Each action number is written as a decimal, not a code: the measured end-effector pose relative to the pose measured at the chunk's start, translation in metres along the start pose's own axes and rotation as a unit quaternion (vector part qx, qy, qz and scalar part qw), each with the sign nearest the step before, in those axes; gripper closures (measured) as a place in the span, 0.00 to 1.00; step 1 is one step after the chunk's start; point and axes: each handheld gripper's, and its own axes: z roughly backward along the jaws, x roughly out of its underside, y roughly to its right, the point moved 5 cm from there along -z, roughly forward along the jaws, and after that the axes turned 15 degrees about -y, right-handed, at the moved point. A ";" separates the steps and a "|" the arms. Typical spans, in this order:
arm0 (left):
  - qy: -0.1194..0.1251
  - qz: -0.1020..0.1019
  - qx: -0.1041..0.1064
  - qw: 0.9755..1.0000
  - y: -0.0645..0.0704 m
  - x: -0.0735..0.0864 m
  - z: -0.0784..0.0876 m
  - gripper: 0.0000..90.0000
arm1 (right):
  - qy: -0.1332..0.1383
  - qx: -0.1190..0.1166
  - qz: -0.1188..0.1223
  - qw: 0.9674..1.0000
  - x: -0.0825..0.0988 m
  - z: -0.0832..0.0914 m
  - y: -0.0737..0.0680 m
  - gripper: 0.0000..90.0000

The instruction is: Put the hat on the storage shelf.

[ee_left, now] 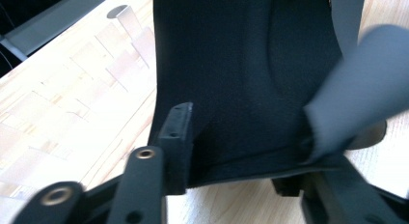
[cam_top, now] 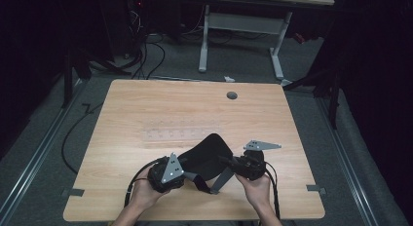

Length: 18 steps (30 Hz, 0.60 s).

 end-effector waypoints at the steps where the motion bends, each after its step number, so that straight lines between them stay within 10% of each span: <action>1: -0.003 0.000 0.004 1.000 0.000 0.000 0.001 0.71 | 0.003 -0.003 0.003 1.000 -0.001 0.000 0.000 0.93; 18: -0.041 -0.008 0.077 0.996 0.010 0.004 0.012 0.96 | 0.030 0.032 0.021 0.999 -0.011 -0.003 0.003 0.78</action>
